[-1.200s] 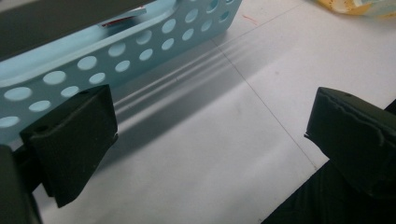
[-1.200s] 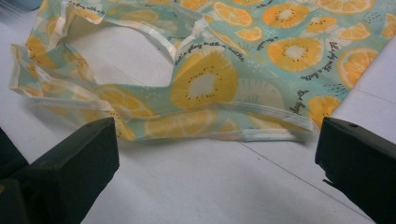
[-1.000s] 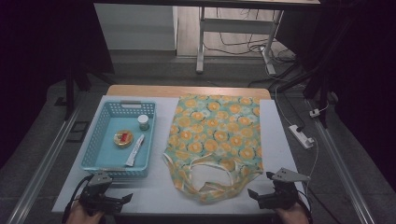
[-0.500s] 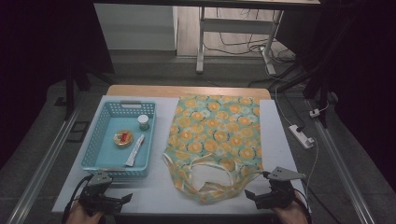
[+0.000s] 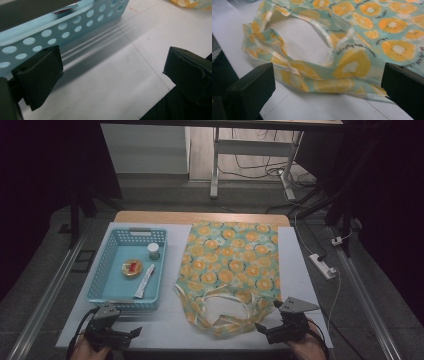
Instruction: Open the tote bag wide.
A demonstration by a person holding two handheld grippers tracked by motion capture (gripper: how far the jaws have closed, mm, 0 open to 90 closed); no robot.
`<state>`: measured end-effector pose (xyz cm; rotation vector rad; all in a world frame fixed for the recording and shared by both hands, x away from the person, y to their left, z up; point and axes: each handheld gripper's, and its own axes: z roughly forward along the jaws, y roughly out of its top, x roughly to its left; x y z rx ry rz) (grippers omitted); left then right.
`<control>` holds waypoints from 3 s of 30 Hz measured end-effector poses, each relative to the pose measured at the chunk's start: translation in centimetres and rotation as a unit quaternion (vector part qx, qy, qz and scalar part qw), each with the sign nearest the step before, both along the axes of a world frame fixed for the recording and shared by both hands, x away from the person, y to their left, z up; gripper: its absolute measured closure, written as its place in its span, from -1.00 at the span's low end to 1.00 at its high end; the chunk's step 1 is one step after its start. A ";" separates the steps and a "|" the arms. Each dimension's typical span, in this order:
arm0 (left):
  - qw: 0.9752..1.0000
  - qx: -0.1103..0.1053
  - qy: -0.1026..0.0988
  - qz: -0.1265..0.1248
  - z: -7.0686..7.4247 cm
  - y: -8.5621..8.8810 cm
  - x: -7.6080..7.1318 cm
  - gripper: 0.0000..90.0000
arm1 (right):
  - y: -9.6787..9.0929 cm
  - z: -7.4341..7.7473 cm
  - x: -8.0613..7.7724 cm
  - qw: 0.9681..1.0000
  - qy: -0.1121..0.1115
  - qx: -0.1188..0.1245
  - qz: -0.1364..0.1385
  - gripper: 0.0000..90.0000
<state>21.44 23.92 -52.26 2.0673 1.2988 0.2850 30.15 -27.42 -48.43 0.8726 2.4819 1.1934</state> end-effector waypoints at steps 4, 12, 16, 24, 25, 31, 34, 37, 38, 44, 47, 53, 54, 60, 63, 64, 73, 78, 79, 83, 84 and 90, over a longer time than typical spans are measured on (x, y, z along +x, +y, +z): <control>1.000 0.001 0.001 0.000 0.0 0.0 0.0 -0.95 | 0.9 0.3 0.2 1.000 0.008 0.005 0.015 -1.00; 1.000 0.002 0.002 0.001 0.0 0.0 0.0 -0.95 | 2.7 0.2 0.9 0.999 0.019 -0.014 0.033 -1.00; 1.000 0.001 0.002 0.002 0.0 0.0 0.0 -0.95 | 3.7 0.0 1.0 0.998 0.023 -0.021 0.048 -1.00; 1.000 0.001 0.003 0.002 0.0 0.0 0.1 -0.95 | 5.8 -0.3 1.3 0.996 0.041 -0.032 0.071 -1.00; 1.000 0.001 0.003 0.002 0.0 0.0 0.1 -0.95 | 6.0 -0.4 1.4 0.996 0.042 -0.034 0.074 -1.00; 1.000 0.001 0.004 0.001 0.0 0.0 0.1 -0.95 | 7.6 -1.0 1.9 0.994 0.052 -0.049 0.084 -1.00; 1.000 0.001 0.004 0.001 0.0 0.0 0.1 -0.94 | 8.5 -1.5 2.1 0.993 0.058 -0.057 0.091 -1.00; 1.000 0.001 0.004 0.001 0.0 0.0 0.1 -0.95 | 9.2 -2.1 2.3 0.991 0.059 -0.066 0.098 -1.00; 1.000 0.001 0.005 0.001 0.0 0.0 0.1 -0.94 | 9.4 -2.2 2.4 0.991 0.059 -0.070 0.099 -1.00; 1.000 0.002 0.005 0.000 0.0 0.0 0.1 -0.94 | 10.1 -2.6 2.5 0.988 0.060 -0.080 0.115 -0.70; 1.000 0.003 0.005 0.000 0.0 0.0 0.1 -0.94 | 10.1 -2.4 2.5 0.986 0.058 -0.086 0.129 -0.35; 1.000 0.006 0.005 -0.001 -0.1 -0.1 0.1 -0.93 | 10.2 -2.2 2.7 0.983 0.068 -0.092 0.142 0.35; 1.000 0.006 0.005 -0.001 -0.1 -0.1 0.1 -0.93 | 10.2 -2.2 2.8 0.983 0.069 -0.094 0.144 0.44; 1.000 0.007 0.005 -0.001 0.0 -0.1 0.1 -0.93 | 10.2 -2.1 2.8 0.979 0.081 -0.100 0.159 0.99; 1.000 0.007 0.004 -0.001 -0.1 -0.1 0.1 -0.93 | 10.1 -1.7 2.9 0.979 0.081 -0.090 0.163 0.99; 1.000 0.007 0.004 -0.001 -0.1 -0.1 0.1 -0.93 | 10.0 -1.5 2.9 0.980 0.079 -0.086 0.163 0.99; 1.000 0.005 0.005 0.002 0.0 -0.1 0.1 -0.93 | 9.4 0.8 4.7 0.986 0.057 -0.050 0.147 1.00; 1.000 0.001 0.004 0.003 0.0 0.0 0.1 -0.93 | 9.0 1.8 6.0 0.989 0.048 -0.040 0.136 1.00; 1.000 0.002 0.004 0.004 0.0 0.0 0.1 -0.95 | 8.9 1.9 6.3 0.989 0.046 -0.039 0.134 1.00; 1.000 0.010 0.000 0.003 0.0 -0.1 0.0 -0.98 | 8.6 2.3 7.1 0.990 0.037 -0.039 0.129 0.99; 1.000 0.010 0.000 0.004 0.0 -0.1 0.0 -0.98 | 8.6 2.3 7.3 0.991 0.034 -0.040 0.127 1.00; 1.000 -0.009 0.003 -0.002 0.0 0.2 0.1 -0.98 | 8.3 3.0 8.7 0.994 0.017 -0.033 0.107 1.00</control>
